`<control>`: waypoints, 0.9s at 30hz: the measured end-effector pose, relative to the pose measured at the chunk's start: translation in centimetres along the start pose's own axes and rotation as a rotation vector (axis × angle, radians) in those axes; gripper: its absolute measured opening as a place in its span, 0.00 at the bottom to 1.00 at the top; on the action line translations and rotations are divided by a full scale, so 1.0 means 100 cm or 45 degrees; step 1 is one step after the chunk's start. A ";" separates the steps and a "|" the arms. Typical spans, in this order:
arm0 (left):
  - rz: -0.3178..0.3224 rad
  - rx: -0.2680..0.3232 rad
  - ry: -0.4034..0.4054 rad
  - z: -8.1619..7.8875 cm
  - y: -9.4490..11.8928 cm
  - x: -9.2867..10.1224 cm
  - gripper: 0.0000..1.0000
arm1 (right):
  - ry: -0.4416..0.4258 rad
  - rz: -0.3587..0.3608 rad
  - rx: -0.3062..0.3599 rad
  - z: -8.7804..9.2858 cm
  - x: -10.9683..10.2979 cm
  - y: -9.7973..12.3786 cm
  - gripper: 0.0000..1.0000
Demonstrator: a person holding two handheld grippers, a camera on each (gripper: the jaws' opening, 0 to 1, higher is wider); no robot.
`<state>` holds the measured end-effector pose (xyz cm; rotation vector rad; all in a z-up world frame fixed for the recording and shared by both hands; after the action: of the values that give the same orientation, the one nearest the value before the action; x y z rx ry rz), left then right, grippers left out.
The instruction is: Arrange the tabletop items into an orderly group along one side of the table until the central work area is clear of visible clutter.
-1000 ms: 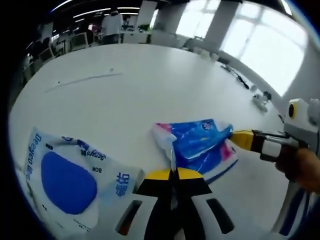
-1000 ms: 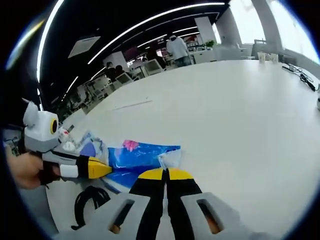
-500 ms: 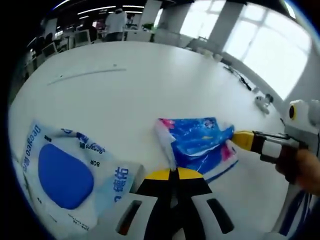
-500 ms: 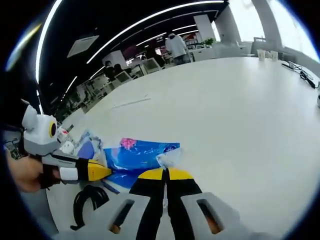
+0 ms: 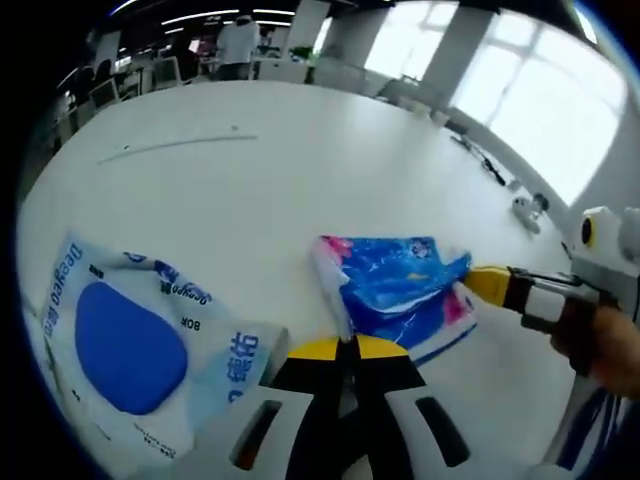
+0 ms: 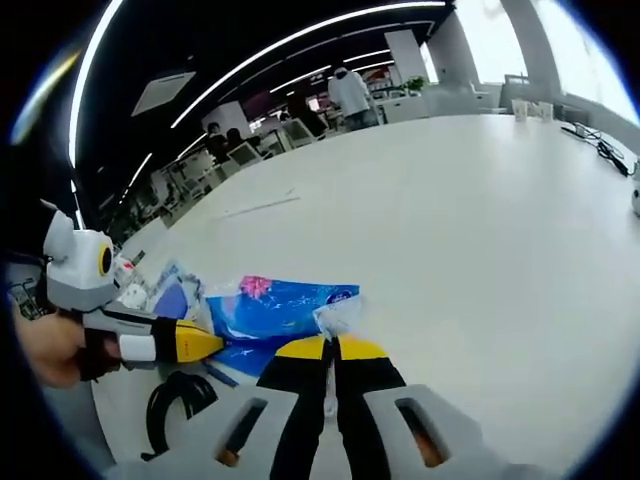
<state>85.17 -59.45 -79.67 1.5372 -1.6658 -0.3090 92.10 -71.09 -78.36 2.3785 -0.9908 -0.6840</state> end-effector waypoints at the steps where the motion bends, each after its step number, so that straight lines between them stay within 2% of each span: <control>1: -0.007 0.019 0.023 -0.001 0.001 -0.001 0.02 | 0.009 0.000 0.008 -0.001 -0.001 0.001 0.06; 3: -0.032 0.039 0.070 0.000 0.005 -0.004 0.08 | 0.044 -0.005 0.016 0.000 -0.005 0.002 0.23; 5: -0.033 0.069 0.059 -0.003 0.008 -0.004 0.18 | 0.076 0.007 0.048 -0.002 -0.006 0.003 0.40; 8: -0.028 0.102 0.039 -0.007 0.010 -0.001 0.25 | 0.057 0.008 0.061 -0.002 -0.007 0.005 0.43; 11: -0.037 0.122 -0.046 -0.015 0.012 0.002 0.31 | 0.065 0.007 0.053 -0.001 -0.008 0.003 0.44; 18: -0.035 0.169 -0.057 -0.026 0.029 0.009 0.37 | 0.050 0.014 0.088 -0.011 -0.011 0.011 0.45; 23: -0.048 0.192 -0.085 -0.033 0.036 0.003 0.44 | 0.024 0.030 0.114 -0.016 -0.017 0.023 0.47; 27: -0.051 0.203 -0.090 -0.036 0.050 0.002 0.46 | 0.020 0.035 0.125 -0.017 -0.026 0.030 0.47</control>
<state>84.16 -57.30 -74.03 1.6969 -1.7513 -0.2590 90.02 -70.66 -74.64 2.4456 -1.0716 -0.6187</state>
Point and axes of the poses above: the point that each gripper's makers call its tool centre point, and the gripper's own axes: y roughly backward along the fingers, x roughly to its right, z roughly out of its underside, the point moved 2 cm from there along y, roughly backward along the fingers, and after that the axes turned 7 degrees about z, right-handed, at the moved point
